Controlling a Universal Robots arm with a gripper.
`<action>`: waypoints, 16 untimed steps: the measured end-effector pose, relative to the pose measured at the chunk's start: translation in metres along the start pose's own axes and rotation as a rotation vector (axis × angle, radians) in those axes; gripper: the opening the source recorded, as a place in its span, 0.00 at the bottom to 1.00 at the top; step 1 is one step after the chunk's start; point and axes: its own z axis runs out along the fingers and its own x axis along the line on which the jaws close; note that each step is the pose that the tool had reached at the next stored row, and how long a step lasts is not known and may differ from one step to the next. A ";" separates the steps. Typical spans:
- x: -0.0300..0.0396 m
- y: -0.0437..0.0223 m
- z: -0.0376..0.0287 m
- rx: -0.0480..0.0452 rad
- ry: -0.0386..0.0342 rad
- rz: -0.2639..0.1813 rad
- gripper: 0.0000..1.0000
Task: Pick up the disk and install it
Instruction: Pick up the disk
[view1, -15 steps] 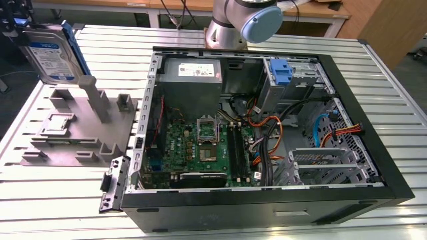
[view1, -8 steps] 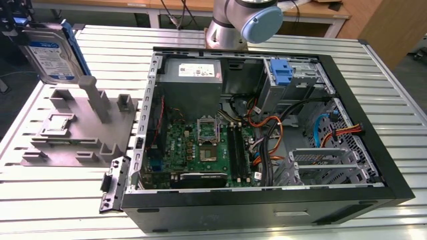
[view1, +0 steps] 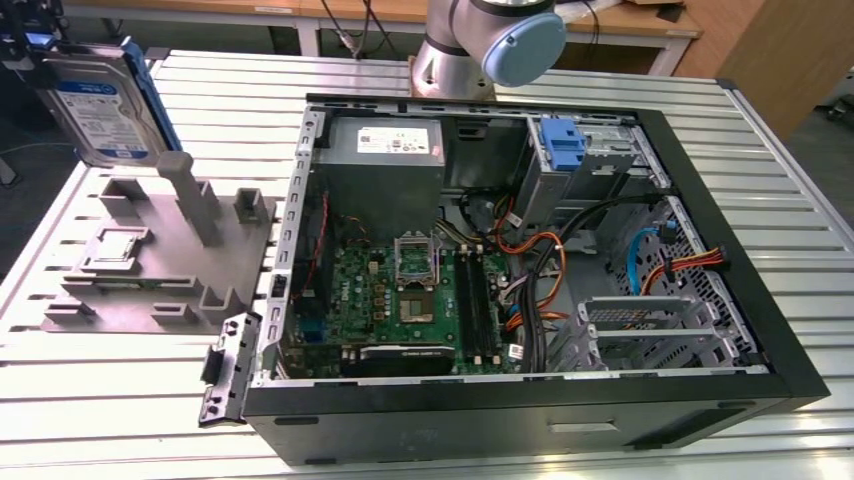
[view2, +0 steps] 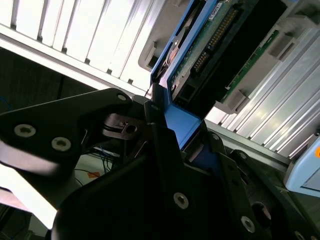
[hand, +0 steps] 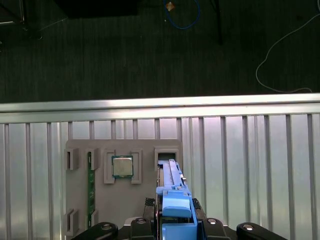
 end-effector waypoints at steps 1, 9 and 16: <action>0.0000 0.0000 -0.0003 0.0000 0.0000 0.000 0.37; 0.0000 0.0000 -0.0038 0.0000 0.0001 0.000 0.37; 0.0000 0.0000 -0.0053 0.0000 0.0001 0.000 0.37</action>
